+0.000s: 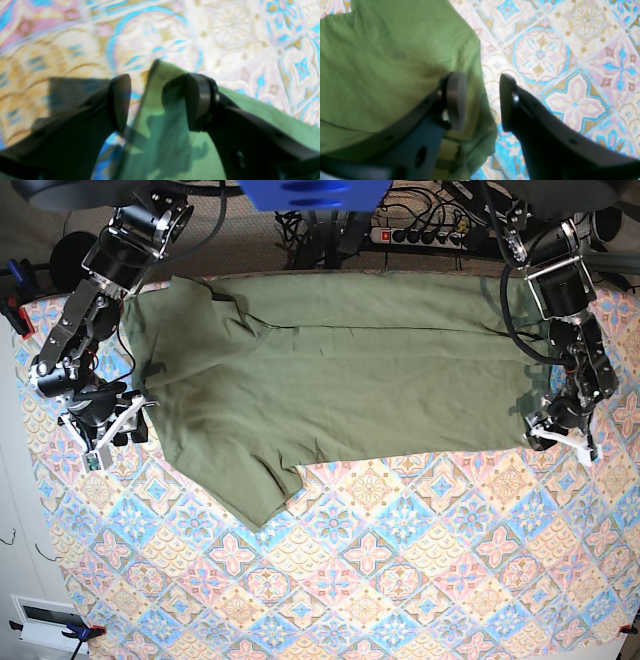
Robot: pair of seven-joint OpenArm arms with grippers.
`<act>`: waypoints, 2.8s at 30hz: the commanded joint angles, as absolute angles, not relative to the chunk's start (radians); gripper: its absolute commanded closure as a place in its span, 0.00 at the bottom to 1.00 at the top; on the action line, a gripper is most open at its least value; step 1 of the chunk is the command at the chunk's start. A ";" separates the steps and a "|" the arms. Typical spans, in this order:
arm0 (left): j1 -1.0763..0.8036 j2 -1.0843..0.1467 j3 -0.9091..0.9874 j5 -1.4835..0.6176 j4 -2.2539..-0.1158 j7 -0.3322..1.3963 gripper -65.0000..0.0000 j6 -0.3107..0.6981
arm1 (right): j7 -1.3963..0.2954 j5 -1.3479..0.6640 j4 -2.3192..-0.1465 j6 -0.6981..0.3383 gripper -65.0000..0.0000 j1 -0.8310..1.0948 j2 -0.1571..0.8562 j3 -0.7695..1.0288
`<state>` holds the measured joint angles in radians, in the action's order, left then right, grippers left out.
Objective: Layout the t-shirt on the table in an organized manner, then fold the t-shirt properly
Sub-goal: 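Release the edge and reach both grippers to the shirt's hem side, then grasp the shirt hem edge with both grippers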
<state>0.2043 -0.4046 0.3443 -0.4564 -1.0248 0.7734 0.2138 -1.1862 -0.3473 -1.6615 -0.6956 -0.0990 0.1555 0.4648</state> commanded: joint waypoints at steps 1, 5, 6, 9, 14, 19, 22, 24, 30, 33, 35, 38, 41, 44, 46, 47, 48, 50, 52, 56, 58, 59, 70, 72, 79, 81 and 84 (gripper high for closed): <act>0.219 -0.403 0.302 -0.472 -1.032 0.808 0.48 0.225 | -1.162 -0.363 -1.679 -0.698 0.66 -0.117 0.170 0.467; 0.217 -0.398 0.205 -0.481 -1.038 0.809 0.50 0.228 | -1.162 -0.363 -1.681 -0.698 0.66 -0.117 0.170 0.467; 0.217 -0.389 0.199 -0.481 -1.040 0.809 0.55 0.229 | -1.162 -0.363 -1.681 -0.698 0.66 -0.117 0.170 0.467; 0.217 -0.384 0.200 -0.483 -1.040 0.809 0.80 0.229 | -1.162 -0.361 -1.681 -0.698 0.66 -0.117 0.170 0.467; 0.208 -0.384 0.200 -0.503 -1.093 0.814 1.00 0.229 | -1.135 -0.323 -1.644 -0.698 0.66 -0.127 0.171 0.463; 0.154 -0.384 0.200 -0.503 -1.194 0.814 1.00 0.229 | -1.086 -0.225 -1.532 -0.698 0.65 -0.225 0.179 0.329; 0.124 -0.384 0.200 -0.503 -1.247 0.814 1.00 0.228 | -1.024 -0.180 -1.446 -0.698 0.65 -0.265 0.211 0.242; 0.105 -0.384 0.200 -0.503 -1.270 0.814 1.00 0.228 | -0.989 -0.177 -1.376 -0.698 0.65 -0.294 0.217 0.185; 0.094 -0.384 0.202 -0.503 -1.271 0.814 1.00 0.228 | -0.874 -0.173 -1.132 -0.698 0.65 -0.397 0.260 0.157; 0.094 -0.384 0.202 -0.503 -1.271 0.814 1.00 0.228 | -0.820 -0.173 -1.049 -0.698 0.65 -0.418 0.289 0.157; 0.094 -0.384 0.202 -0.503 -1.271 0.814 1.00 0.228 | -0.791 -0.173 -1.007 -0.698 0.65 -0.435 0.300 0.157; 0.094 -0.384 0.202 -0.503 -1.271 0.814 1.00 0.228 | -0.773 -0.173 -0.967 -0.698 0.65 -0.437 0.320 0.157; 0.096 -0.384 0.202 -0.503 -1.271 0.814 1.00 0.228 | -0.759 -0.173 -0.940 -0.698 0.65 -0.437 0.325 0.156; 0.097 -0.383 0.202 -0.503 -1.271 0.814 1.00 0.228 | -0.757 -0.173 -0.924 -0.698 0.65 -0.437 0.325 0.113; 0.101 -0.383 0.202 -0.503 -1.271 0.814 1.00 0.228 | -0.757 -0.173 -0.924 -0.698 0.65 -0.437 0.325 0.051; 0.101 -0.383 0.202 -0.503 -1.271 0.814 1.00 0.228 | -0.757 -0.173 -0.928 -0.698 0.65 -0.437 0.325 0.025; 0.101 -0.383 0.202 -0.503 -1.271 0.814 1.00 0.228 | -0.757 -0.173 -0.932 -0.698 0.65 -0.437 0.325 0.005; 0.101 -0.383 0.202 -0.503 -1.271 0.814 1.00 0.228 | -0.757 -0.173 -0.935 -0.698 0.65 -0.435 0.325 -0.013; 0.101 -0.383 0.202 -0.503 -1.271 0.814 1.00 0.228 | -0.757 -0.173 -0.935 -0.698 0.65 -0.435 0.325 -0.016; 0.101 -0.383 0.202 -0.503 -1.271 0.814 1.00 0.228 | -0.757 -0.173 -0.935 -0.698 0.66 -0.435 0.323 -0.021; 0.101 -0.383 0.202 -0.503 -1.271 0.814 1.00 0.228 | -0.760 -0.173 -0.934 -0.698 0.66 -0.435 0.323 -0.022; 0.101 -0.383 0.202 -0.503 -1.271 0.814 1.00 0.228 | -0.765 -0.173 -0.932 -0.698 0.66 -0.435 0.323 -0.022; 0.102 -0.383 0.202 -0.503 -1.271 0.812 1.00 0.228 | -0.800 -0.177 -0.932 -0.698 0.96 -0.435 0.323 -0.008; 0.102 -0.383 0.202 -0.503 -1.271 0.811 1.00 0.228 | -0.822 -0.185 -0.955 -0.698 0.97 -0.430 0.325 0.031; 0.102 -0.383 0.202 -0.503 -1.271 0.808 1.00 0.228 | -0.888 -0.255 -1.135 -0.698 0.97 -0.386 0.328 0.199; 0.104 -0.381 0.202 -0.503 -1.271 0.808 1.00 0.228 | -0.889 -0.257 -1.161 -0.698 0.97 -0.386 0.348 0.200; 0.105 -0.381 0.200 -0.503 -1.271 0.806 1.00 0.228 | -0.889 -0.259 -1.165 -0.698 0.97 -0.392 0.354 0.202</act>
